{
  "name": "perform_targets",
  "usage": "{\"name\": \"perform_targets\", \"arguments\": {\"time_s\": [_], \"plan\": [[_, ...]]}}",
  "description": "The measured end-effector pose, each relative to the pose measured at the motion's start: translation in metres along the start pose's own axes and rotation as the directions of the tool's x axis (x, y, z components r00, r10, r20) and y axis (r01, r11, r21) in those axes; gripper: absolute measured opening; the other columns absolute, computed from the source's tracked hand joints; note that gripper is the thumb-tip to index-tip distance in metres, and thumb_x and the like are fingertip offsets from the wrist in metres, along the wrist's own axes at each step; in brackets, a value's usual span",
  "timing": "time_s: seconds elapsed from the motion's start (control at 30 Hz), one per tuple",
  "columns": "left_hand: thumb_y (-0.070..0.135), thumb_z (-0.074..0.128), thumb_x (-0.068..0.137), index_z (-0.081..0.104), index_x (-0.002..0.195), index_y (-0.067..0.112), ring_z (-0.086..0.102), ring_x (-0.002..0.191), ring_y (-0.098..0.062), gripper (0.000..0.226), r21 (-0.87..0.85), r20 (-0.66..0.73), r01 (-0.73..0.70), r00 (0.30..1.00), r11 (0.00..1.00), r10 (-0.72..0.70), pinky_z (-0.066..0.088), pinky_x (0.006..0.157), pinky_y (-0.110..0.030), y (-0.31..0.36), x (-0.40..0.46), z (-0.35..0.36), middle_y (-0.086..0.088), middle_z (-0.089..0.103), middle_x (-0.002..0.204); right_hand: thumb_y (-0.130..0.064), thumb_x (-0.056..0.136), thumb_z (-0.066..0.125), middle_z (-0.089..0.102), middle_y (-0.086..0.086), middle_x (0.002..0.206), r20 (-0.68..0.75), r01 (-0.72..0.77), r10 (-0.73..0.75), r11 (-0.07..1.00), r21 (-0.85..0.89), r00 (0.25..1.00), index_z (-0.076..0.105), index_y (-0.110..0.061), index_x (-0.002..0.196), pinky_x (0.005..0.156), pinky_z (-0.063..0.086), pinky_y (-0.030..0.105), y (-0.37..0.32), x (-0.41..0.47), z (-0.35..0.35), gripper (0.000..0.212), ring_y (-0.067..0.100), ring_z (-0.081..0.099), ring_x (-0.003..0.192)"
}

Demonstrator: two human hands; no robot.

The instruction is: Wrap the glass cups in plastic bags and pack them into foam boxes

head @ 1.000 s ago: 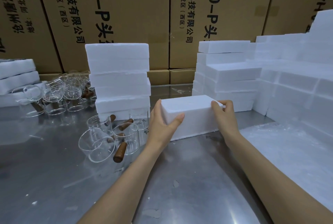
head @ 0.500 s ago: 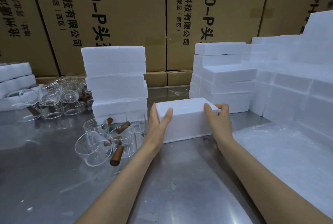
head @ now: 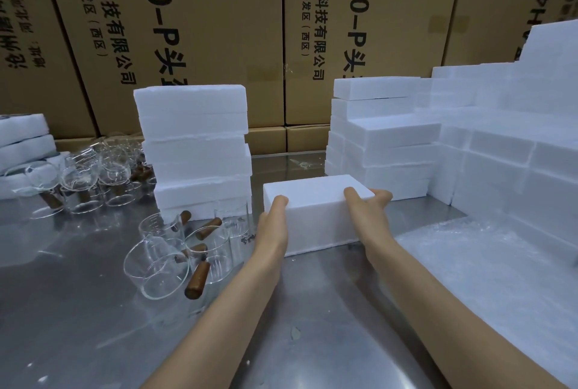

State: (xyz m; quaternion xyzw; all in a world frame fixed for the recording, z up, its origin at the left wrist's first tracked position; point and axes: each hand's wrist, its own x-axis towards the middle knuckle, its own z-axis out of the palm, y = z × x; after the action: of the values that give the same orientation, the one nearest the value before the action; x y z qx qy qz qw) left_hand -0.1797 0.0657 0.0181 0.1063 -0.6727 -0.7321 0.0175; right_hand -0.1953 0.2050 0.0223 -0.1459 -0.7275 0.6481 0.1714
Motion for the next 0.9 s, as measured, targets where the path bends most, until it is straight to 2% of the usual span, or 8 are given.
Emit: {"name": "perform_targets", "arguments": {"time_s": [0.17,0.27,0.37,0.5,0.6,0.7,0.83,0.9], "plan": [[0.054,0.042,0.091,0.053,0.119,0.018,0.059,0.093,-0.021,0.046,-0.044,0.097,-0.061,0.993,0.997,0.065,0.043,0.068,-0.032,0.022,-0.009,0.010,-0.007,0.061,0.109,-0.035,0.090,0.048,0.044,-0.004,0.093,-0.039,0.092,-0.090,0.994,0.059,0.995,0.023,-0.021,0.107,0.069,0.038,0.032,-0.031,0.011,-0.020,0.032,0.014,0.047,0.082],[0.057,0.038,0.092,0.049,0.130,0.023,0.059,0.106,-0.021,0.051,-0.080,0.186,-0.136,0.971,0.987,0.149,0.049,0.084,-0.035,0.064,-0.004,0.037,-0.005,0.061,0.120,-0.033,0.091,0.047,0.040,-0.006,0.085,-0.085,0.142,-0.133,0.984,0.110,0.987,0.023,-0.019,0.108,0.055,0.029,0.028,-0.068,0.030,-0.047,0.033,0.008,0.042,0.074],[0.056,0.031,0.089,0.054,0.128,0.020,0.059,0.111,-0.025,0.058,-0.077,0.283,-0.203,0.934,0.976,0.217,0.048,0.097,-0.043,0.111,0.008,0.076,-0.010,0.059,0.125,-0.033,0.090,0.048,0.036,-0.004,0.082,-0.159,0.145,-0.127,0.983,0.108,0.979,0.022,-0.017,0.109,0.054,0.027,0.028,-0.107,0.060,-0.078,0.035,0.008,0.038,0.072],[0.035,0.023,0.100,0.061,0.109,0.015,0.057,0.095,-0.019,0.043,-0.119,0.401,-0.289,0.861,0.950,0.312,0.045,0.081,-0.030,0.144,0.029,0.117,-0.005,0.063,0.109,-0.035,0.086,0.045,0.034,0.001,0.080,-0.212,0.067,-0.052,0.996,0.064,0.976,0.022,-0.017,0.113,0.057,0.032,0.029,-0.146,0.102,-0.108,0.040,0.017,0.041,0.076],[0.041,0.027,0.101,0.054,0.129,0.013,0.050,0.114,-0.020,0.048,-0.084,0.353,-0.226,0.904,0.971,0.241,0.037,0.090,-0.028,0.150,0.051,0.137,-0.005,0.053,0.132,-0.034,0.084,0.047,0.036,0.003,0.081,-0.191,0.029,-0.015,0.997,0.068,0.981,0.024,-0.014,0.131,0.072,0.042,0.036,-0.154,0.127,-0.116,0.056,0.027,0.046,0.093],[0.041,0.026,0.101,0.056,0.116,0.012,0.049,0.086,-0.011,0.044,-0.075,0.337,-0.200,0.917,0.977,0.214,0.031,0.077,-0.028,0.148,0.066,0.149,-0.004,0.055,0.121,-0.033,0.083,0.047,0.037,0.003,0.083,-0.172,0.010,0.001,0.998,0.066,0.985,0.023,-0.014,0.135,0.079,0.042,0.038,-0.151,0.147,-0.117,0.061,0.029,0.047,0.098],[0.040,0.023,0.101,0.055,0.122,0.012,0.047,0.088,-0.011,0.048,-0.060,0.304,-0.219,0.925,0.974,0.227,0.030,0.077,-0.025,0.144,0.084,0.158,-0.007,0.055,0.129,-0.035,0.085,0.047,0.038,0.001,0.082,-0.169,0.054,-0.047,0.998,0.036,0.985,0.024,-0.012,0.134,0.062,0.038,0.030,-0.148,0.167,-0.114,0.059,0.020,0.046,0.082],[0.040,0.022,0.100,0.055,0.110,0.014,0.045,0.080,-0.006,0.042,-0.053,0.295,-0.229,0.926,0.972,0.234,0.030,0.068,-0.026,0.142,0.091,0.160,-0.007,0.057,0.125,-0.036,0.087,0.047,0.038,-0.001,0.084,-0.157,0.076,-0.071,0.997,0.026,0.985,0.025,-0.013,0.133,0.055,0.032,0.029,-0.146,0.175,-0.112,0.056,0.020,0.044,0.083]]}}
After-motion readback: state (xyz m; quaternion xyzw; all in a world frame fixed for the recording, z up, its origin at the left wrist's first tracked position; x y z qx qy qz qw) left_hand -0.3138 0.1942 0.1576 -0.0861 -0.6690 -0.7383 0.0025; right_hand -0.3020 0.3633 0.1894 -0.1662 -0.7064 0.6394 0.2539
